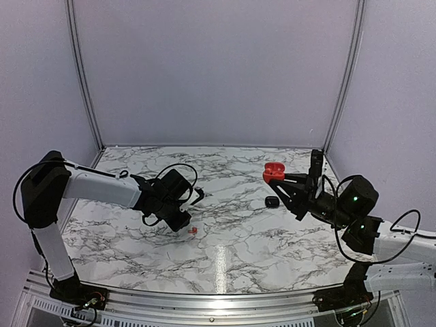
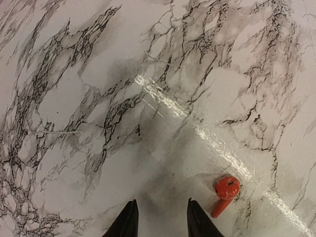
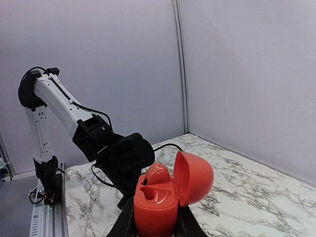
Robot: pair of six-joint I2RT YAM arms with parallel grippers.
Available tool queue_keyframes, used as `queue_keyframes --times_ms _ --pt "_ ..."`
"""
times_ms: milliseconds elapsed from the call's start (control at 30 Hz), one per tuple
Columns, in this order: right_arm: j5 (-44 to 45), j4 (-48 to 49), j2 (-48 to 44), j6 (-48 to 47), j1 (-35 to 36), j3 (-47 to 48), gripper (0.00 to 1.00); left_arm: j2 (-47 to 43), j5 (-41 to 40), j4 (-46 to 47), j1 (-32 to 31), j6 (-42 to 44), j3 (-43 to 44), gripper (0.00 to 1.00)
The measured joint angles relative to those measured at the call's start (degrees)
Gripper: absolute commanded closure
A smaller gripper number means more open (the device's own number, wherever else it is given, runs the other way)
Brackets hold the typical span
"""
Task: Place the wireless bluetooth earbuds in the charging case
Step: Move the right earbud to the center of the board, then pick up the right earbud from the center of the board.
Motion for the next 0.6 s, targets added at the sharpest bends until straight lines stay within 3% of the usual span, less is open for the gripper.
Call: queue_keyframes --times_ms 333,600 --pt "-0.4 -1.5 0.0 -0.1 0.0 0.0 1.00 0.7 11.4 -10.8 0.2 1.6 10.0 0.61" --pt "-0.4 -2.5 0.0 -0.2 0.0 0.0 1.00 7.7 13.2 -19.4 -0.1 2.1 15.1 0.63"
